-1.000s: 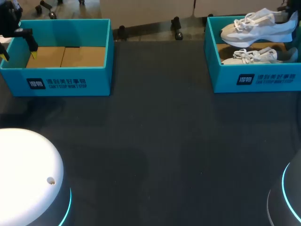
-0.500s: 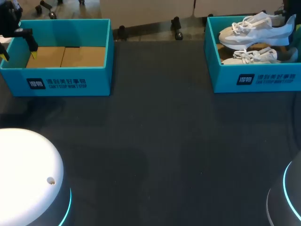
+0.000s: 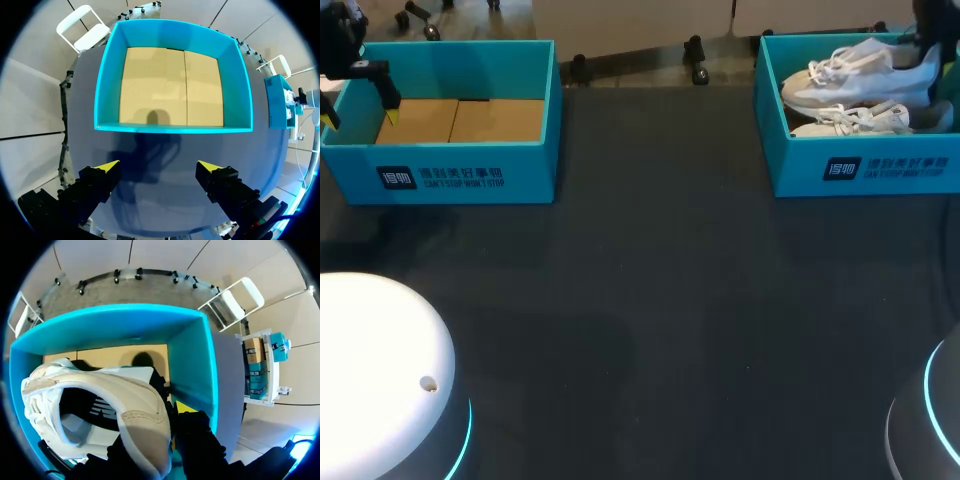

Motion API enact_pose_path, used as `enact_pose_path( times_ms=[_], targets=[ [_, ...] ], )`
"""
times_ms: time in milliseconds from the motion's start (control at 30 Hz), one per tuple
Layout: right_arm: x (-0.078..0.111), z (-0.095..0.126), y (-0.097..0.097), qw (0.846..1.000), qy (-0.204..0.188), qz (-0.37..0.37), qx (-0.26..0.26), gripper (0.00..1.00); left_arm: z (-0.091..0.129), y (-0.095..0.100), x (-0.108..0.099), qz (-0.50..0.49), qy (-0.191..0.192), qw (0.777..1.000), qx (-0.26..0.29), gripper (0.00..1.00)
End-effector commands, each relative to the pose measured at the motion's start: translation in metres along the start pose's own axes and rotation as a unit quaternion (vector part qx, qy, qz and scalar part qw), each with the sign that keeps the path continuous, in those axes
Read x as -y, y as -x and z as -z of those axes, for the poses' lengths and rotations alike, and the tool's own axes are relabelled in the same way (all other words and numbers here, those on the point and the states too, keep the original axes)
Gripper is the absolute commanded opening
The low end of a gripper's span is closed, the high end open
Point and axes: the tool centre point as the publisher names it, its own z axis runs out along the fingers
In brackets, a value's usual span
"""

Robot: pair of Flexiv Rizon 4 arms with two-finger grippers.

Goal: Take the shoe out of the shoebox, open the shoe tongue, remove and reinsert the insole, then place the shoe into the shoebox

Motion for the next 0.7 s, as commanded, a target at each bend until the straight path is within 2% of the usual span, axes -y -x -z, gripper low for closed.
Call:
enact_pose_path(
  times_ms=[33, 333, 700],
  targets=[
    [-0.001, -0.008, -0.004, 1.000, -0.002, -0.001, -0.002, 0.00, 0.001, 0.000, -0.002, 0.000, -0.001, 1.000, 0.001, 1.00],
    [-0.002, -0.022, -0.008, 1.000, -0.011, 0.000, -0.002, 0.00, 0.001, 0.000, -0.002, 0.000, -0.001, 1.000, 0.001, 1.00],
    [0.002, -0.041, -0.009, 0.999, -0.019, -0.002, -0.032, 0.00, 0.001, 0.000, -0.002, 0.000, -0.001, 1.000, 0.001, 1.00]
  ],
)
